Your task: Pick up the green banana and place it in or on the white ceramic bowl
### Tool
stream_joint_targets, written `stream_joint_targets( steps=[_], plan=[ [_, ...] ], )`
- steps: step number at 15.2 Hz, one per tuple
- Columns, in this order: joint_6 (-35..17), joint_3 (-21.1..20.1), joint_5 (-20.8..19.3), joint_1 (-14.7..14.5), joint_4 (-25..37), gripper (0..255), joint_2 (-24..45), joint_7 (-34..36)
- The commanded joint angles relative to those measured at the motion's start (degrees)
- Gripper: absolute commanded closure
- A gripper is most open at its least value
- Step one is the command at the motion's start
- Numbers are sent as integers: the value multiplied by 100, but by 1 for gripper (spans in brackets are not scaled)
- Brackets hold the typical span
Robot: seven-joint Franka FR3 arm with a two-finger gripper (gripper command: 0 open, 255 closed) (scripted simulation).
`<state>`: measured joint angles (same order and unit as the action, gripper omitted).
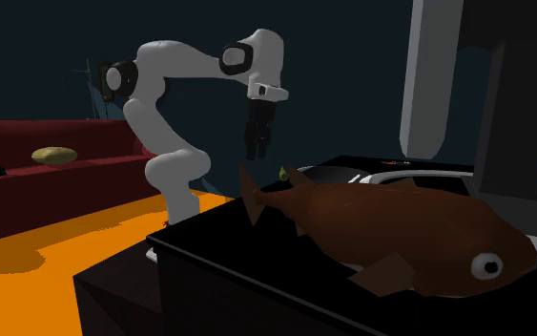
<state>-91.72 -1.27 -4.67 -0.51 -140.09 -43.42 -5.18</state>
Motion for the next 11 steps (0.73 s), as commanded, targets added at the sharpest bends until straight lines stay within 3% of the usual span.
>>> stream_joint_targets(
  steps=[1,6,11],
  plan=[
    [0,0,0,0,0,0,0,0],
    [-186,-886,1210,553,-346,0,-215,2998],
    [-790,-1865,2375,1147,-413,0,-78,5945]
  ],
)
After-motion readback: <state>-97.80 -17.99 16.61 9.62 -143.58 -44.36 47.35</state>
